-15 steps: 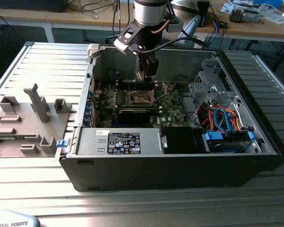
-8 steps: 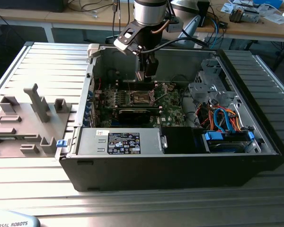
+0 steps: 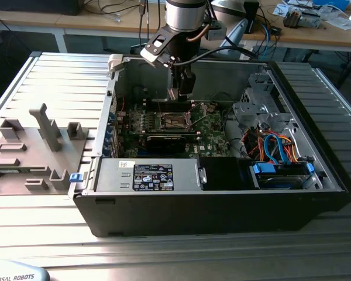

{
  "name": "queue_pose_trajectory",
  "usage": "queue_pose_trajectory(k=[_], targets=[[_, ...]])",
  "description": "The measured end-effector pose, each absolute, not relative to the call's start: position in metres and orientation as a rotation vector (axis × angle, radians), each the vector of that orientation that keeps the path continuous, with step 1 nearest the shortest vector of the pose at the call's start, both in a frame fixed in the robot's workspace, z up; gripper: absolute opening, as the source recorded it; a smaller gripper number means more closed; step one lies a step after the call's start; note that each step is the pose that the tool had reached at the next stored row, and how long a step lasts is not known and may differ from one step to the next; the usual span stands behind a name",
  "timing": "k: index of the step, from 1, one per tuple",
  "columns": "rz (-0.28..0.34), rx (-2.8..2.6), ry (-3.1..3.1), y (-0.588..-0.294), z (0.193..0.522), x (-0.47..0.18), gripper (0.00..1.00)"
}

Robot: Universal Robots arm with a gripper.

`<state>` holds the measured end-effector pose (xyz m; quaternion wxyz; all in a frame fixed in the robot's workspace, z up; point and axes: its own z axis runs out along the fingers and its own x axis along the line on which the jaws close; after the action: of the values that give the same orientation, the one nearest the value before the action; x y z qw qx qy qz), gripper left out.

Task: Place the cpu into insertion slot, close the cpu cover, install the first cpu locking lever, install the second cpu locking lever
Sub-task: 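Place the cpu into insertion slot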

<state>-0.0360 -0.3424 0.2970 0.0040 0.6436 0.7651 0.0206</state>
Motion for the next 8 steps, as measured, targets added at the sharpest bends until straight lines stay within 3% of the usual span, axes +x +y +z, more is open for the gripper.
queue_pose_trajectory(k=[8], targets=[[0.065,2.025,2.390,-0.3423,0.2970,-0.0360,0.54]])
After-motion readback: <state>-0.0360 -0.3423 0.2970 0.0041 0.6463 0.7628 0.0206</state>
